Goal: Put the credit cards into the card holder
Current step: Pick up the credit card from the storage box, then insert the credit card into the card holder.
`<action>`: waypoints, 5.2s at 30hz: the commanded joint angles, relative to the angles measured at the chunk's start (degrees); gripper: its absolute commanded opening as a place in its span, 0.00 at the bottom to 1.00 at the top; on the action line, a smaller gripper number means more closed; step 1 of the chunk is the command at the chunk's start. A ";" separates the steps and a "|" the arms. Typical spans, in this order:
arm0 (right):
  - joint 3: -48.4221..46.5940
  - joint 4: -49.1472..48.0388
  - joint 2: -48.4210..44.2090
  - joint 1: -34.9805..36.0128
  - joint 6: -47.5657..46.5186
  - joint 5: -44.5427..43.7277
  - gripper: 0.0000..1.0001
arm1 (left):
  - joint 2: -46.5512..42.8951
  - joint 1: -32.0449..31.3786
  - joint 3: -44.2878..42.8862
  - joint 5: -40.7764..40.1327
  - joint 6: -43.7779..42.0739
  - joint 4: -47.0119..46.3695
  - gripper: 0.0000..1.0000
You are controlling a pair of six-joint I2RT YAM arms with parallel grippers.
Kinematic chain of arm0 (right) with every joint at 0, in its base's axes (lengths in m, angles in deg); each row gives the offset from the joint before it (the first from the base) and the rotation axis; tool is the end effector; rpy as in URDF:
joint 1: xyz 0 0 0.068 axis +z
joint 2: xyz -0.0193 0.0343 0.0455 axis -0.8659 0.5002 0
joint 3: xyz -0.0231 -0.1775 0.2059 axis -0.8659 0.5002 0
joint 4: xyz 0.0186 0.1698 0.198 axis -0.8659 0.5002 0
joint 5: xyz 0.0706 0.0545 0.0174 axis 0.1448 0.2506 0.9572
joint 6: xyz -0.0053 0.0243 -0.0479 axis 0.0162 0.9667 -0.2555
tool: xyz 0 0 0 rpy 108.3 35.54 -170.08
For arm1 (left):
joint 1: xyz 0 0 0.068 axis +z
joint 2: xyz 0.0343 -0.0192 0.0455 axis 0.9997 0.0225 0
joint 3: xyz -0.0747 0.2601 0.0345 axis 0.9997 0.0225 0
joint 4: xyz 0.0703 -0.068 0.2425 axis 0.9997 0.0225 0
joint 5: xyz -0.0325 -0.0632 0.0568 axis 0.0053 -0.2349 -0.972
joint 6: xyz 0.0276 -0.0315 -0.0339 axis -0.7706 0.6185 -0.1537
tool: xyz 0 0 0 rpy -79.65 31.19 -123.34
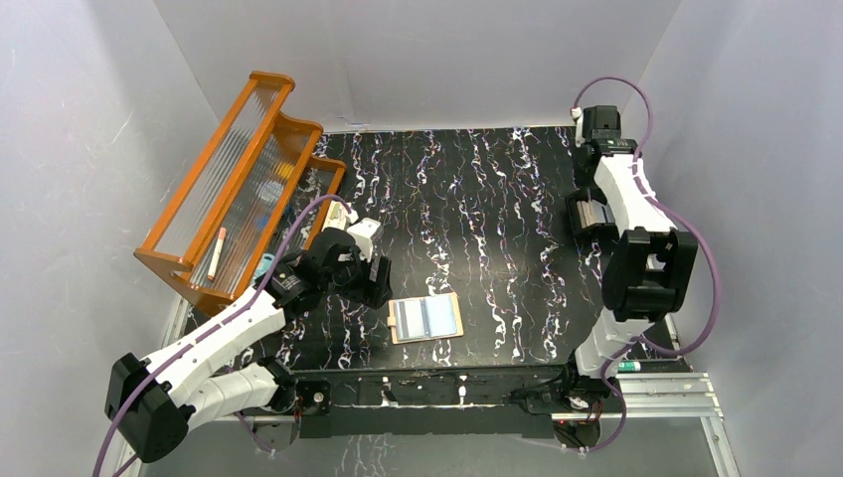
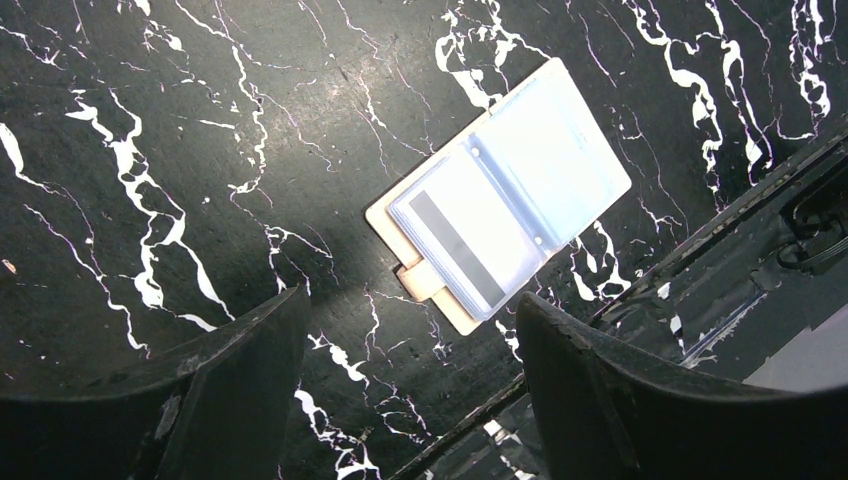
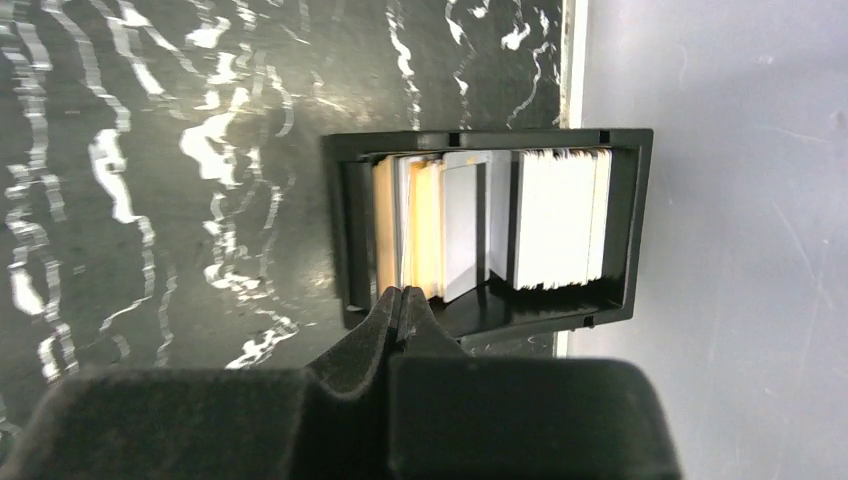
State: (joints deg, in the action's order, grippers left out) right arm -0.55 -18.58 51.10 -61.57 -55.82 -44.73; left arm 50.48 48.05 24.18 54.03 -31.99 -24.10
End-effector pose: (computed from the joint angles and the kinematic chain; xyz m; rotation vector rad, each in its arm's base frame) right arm 0.3995 -0.0213 0.2952 -0.0623 2.4234 -0.4524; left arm 0.1647 -0.1456 0.2686 0.5354 2.2258 -0.6279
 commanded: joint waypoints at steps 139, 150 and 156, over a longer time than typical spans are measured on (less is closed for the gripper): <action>54.26 -35.31 -22.19 50.34 64.38 25.44 0.43 | 12.07 6.23 24.60 17.15 31.21 -43.29 0.00; 55.64 -36.69 -20.98 50.52 64.77 25.27 0.40 | 10.79 6.16 24.45 18.22 32.72 -45.13 0.00; 55.75 -36.96 -21.07 50.54 64.71 25.16 0.40 | 10.43 6.24 24.06 17.62 33.27 -44.76 0.00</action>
State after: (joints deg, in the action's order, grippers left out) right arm 55.06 -53.40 29.73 -11.45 8.71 -19.68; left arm 61.75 54.06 48.75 71.25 1.10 -67.70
